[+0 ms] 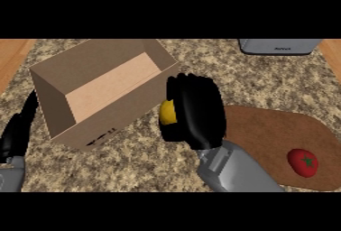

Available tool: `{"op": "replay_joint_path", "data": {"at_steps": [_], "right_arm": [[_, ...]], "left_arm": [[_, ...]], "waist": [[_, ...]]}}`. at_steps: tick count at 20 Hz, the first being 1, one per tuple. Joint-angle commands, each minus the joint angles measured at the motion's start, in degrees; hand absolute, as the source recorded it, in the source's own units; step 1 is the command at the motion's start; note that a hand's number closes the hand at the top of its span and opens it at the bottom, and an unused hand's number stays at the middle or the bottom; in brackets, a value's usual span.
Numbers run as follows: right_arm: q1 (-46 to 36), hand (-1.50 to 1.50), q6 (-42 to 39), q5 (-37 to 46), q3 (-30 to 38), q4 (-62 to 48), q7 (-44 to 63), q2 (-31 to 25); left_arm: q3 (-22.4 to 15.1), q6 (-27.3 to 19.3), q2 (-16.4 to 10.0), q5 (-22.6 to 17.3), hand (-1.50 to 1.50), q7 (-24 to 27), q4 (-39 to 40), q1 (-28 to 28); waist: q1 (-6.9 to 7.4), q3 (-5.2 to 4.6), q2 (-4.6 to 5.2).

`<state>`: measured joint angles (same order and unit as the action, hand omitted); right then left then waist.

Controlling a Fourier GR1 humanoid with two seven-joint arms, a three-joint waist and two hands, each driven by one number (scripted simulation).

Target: Pick the lemon from the cutting board and place it in the cardboard box

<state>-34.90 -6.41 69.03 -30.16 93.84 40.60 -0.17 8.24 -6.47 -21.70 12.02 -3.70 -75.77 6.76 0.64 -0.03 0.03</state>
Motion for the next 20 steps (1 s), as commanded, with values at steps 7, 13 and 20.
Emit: {"op": "replay_joint_path", "data": {"at_steps": [7, 13, 20], "right_arm": [[-23.84, 1.5, 15.14, -20.89, 1.3, -19.21, 7.46, 0.17], [-33.9, 1.5, 25.14, -30.92, 1.19, -34.98, 6.77, 0.17], [-40.16, 1.5, 32.5, -42.12, 1.06, -49.74, -1.46, 0.17]], "left_arm": [[-2.48, -0.77, 2.49, 2.23, 0.0, -0.81, -1.51, 0.47], [-0.85, 0.01, 1.45, 1.47, 0.0, 2.33, 0.69, 1.52], [-1.34, 1.88, 1.51, 0.9, 0.0, 1.7, 0.7, 1.81]], "waist": [[2.45, -0.01, 0.4], [3.63, -0.09, 0.83], [5.12, -0.13, 1.33]]}}
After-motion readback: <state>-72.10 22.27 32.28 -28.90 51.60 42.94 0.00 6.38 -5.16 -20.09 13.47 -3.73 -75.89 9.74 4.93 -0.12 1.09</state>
